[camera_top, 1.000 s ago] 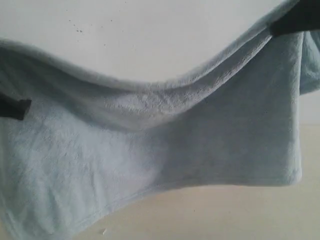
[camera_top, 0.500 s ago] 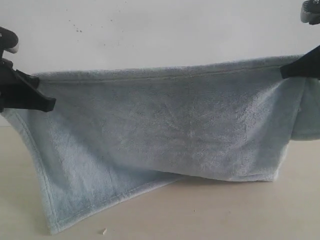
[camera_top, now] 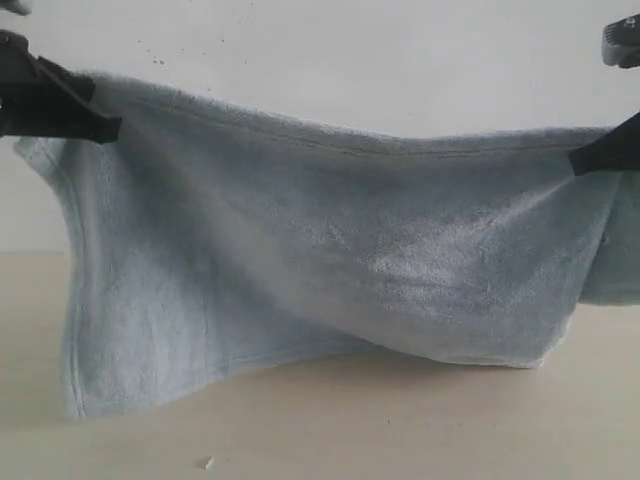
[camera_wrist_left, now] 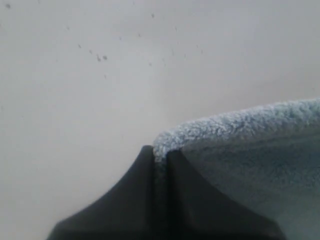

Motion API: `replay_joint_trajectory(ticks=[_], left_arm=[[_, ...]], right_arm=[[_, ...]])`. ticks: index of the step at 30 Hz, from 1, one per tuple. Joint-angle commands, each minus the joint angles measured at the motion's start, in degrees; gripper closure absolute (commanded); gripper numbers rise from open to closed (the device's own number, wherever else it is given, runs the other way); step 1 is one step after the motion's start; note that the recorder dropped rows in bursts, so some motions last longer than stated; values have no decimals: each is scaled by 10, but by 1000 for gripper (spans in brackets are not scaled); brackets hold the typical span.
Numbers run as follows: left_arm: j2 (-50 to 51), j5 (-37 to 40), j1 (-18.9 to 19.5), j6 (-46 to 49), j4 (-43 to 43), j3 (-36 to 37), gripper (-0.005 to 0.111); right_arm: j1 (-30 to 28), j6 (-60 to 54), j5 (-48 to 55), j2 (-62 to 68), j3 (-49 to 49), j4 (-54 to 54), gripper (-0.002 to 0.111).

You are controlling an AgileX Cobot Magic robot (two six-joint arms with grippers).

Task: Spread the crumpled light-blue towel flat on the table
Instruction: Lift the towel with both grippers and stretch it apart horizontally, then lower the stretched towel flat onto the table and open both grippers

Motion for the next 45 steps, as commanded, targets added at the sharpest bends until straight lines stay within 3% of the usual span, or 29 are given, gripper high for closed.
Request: replay_joint_trajectory(ticks=[1, 10, 21, 28, 36, 45], left_arm=[[20, -4, 1, -7, 25, -46, 103], [20, 78, 1, -56, 18, 2, 103], [-78, 80, 1, -75, 23, 181, 103], [-183, 162, 1, -75, 43, 284, 103], [-241, 234, 1, -75, 68, 367, 103], [-240, 229, 1, -96, 71, 423, 102]], right_arm=[[-5, -5, -103, -12, -3, -19, 108], [-5, -4, -35, 17, -3, -21, 108], [-5, -4, 105, 4, 69, 4, 108], [-5, -8, 136, -41, 162, 26, 108], [-5, -38, 155, -63, 255, 143, 108], [-5, -161, 157, -62, 295, 280, 108]])
